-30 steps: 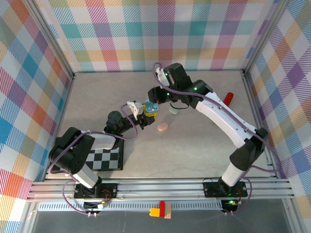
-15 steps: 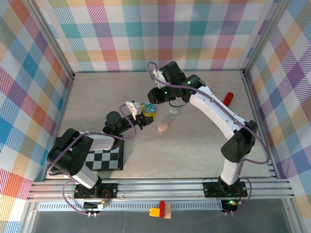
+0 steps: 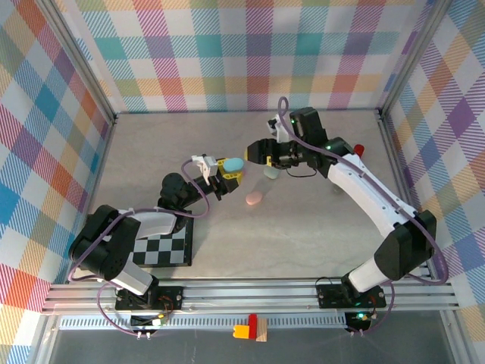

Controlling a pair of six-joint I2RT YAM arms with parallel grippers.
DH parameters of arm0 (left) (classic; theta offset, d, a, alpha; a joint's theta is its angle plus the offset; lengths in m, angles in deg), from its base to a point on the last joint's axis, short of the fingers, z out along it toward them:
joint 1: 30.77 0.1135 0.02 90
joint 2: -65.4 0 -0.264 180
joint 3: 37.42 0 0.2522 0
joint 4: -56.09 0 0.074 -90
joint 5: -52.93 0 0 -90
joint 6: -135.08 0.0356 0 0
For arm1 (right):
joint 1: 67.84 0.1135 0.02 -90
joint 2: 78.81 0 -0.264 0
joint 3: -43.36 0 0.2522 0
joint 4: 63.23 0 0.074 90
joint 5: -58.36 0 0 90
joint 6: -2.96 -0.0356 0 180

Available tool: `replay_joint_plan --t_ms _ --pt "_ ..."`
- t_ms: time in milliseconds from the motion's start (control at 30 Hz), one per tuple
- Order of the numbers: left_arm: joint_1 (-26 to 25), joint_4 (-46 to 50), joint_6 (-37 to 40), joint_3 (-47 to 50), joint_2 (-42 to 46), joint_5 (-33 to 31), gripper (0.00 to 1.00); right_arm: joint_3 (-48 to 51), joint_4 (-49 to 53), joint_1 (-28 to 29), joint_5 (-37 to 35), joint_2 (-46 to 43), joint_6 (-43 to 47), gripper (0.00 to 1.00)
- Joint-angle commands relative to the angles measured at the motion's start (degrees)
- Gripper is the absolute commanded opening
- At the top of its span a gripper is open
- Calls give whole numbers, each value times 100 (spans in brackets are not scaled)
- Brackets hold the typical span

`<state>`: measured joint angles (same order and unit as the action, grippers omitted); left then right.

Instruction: Insert the wireless bluetooth earbuds into the charging case

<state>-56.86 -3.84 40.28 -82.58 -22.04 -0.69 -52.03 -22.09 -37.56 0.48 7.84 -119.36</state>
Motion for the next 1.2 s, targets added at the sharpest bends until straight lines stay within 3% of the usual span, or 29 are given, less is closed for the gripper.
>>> replay_joint_plan --t_ms 0,200,433,767,867,1033,1167 --pt "76 -326 -187 -234 226 189 41 275 -1164 74 1378 39 -789 65" --pt "69 -318 -293 -279 401 299 41 843 -2773 83 2052 200 -1863 64" --pt "69 -320 -394 -266 482 376 41 1033 -3606 79 2288 388 -2496 58" --pt "69 -314 -443 -270 482 480 43 1160 -3799 57 2236 428 -2569 25" --pt "73 -315 -456 -247 473 499 51 1268 -3723 1 2099 338 -2422 22" --pt "77 -283 -336 -60 547 710 76 1755 -3733 -204 1656 13 -2219 21" --pt "86 -47 -202 85 584 992 89 2495 -3704 -550 1126 -366 -2099 19"
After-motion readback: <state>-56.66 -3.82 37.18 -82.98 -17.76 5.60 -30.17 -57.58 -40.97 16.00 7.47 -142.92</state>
